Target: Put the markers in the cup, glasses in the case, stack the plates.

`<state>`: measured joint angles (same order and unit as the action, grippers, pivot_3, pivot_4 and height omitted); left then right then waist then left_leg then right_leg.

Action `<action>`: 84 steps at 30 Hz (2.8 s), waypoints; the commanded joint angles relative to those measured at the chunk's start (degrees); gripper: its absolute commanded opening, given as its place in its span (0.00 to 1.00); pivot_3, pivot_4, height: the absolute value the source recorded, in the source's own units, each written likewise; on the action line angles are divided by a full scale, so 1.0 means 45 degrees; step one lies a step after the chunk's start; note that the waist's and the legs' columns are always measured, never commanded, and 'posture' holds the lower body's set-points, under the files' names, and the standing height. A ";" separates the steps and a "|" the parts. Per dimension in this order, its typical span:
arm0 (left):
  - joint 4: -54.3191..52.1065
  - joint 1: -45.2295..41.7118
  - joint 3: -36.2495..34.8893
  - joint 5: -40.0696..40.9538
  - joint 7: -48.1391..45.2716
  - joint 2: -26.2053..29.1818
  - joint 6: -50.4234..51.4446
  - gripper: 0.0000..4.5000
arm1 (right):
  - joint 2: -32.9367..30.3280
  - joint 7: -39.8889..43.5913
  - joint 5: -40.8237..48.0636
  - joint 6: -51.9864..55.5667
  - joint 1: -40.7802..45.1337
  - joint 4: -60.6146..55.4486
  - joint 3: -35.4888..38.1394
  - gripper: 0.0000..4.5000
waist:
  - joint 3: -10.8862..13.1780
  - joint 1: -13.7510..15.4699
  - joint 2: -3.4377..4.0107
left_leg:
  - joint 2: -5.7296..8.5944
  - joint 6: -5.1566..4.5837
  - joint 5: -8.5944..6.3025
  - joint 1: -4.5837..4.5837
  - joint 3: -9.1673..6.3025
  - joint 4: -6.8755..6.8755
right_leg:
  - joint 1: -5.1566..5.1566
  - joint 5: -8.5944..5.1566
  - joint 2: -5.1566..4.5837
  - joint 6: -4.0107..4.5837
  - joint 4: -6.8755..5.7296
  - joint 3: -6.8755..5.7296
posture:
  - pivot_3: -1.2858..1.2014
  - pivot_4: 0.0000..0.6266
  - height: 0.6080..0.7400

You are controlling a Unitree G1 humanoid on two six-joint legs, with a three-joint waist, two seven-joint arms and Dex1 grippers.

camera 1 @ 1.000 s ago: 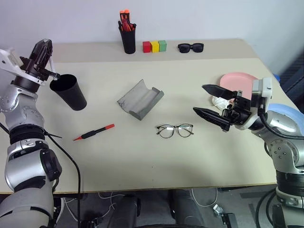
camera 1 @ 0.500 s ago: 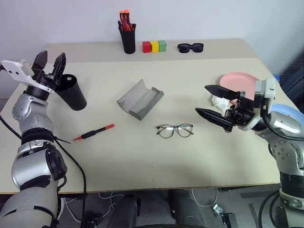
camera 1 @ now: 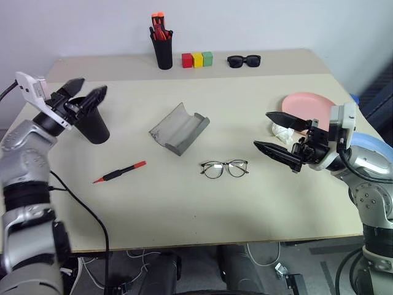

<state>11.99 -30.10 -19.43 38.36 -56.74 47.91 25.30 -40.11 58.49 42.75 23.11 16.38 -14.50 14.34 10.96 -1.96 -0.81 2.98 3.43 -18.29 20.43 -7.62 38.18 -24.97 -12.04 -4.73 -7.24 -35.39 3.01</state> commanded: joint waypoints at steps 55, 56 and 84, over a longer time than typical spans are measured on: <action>0.3089 -0.0926 0.7534 -0.8018 -0.6434 0.2326 -0.0602 0.01 | -0.1661 0.1031 -0.1953 -0.1524 -0.1851 -0.0960 -0.0038 1.00 | -0.0009 -0.0128 0.0029 | -0.0002 -0.0026 -0.0014 -0.0037 0.0032 0.0010 | 0.0042 -0.0008 0.0012 -0.0002 -0.0002 0.0007 | 0.52 0.24 1.00; 0.2964 -0.1035 0.7276 -0.7744 -0.6359 0.2167 -0.0411 0.01 | -0.1635 0.0994 -0.1970 -0.1524 -0.1810 -0.0952 -0.0095 1.00 | -0.0009 -0.0126 0.0029 | -0.0002 -0.0026 -0.0014 -0.0035 0.0032 0.0011 | 0.0042 -0.0008 0.0011 -0.0002 -0.0002 0.0008 | 0.52 0.24 1.00; 0.3894 -0.3292 -0.2048 -0.2951 0.2031 -0.1674 -0.6251 0.01 | -0.0512 -0.0249 -0.3395 -0.2683 -0.0150 0.0468 -0.0779 1.00 | 0.0011 0.0078 -0.0023 | 0.0010 -0.0004 -0.0002 -0.0011 0.0011 0.0027 | 0.0017 -0.0001 -0.0010 -0.0002 -0.0008 -0.0002 | 0.52 0.24 1.00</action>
<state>28.51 -44.90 -26.33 24.36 -49.29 38.90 -1.01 -41.97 57.25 27.31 12.11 14.71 -11.94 9.82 11.01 -1.60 -0.92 3.03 3.41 -18.30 20.38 -7.57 38.30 -24.89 -12.04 -4.77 -7.25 -35.43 3.00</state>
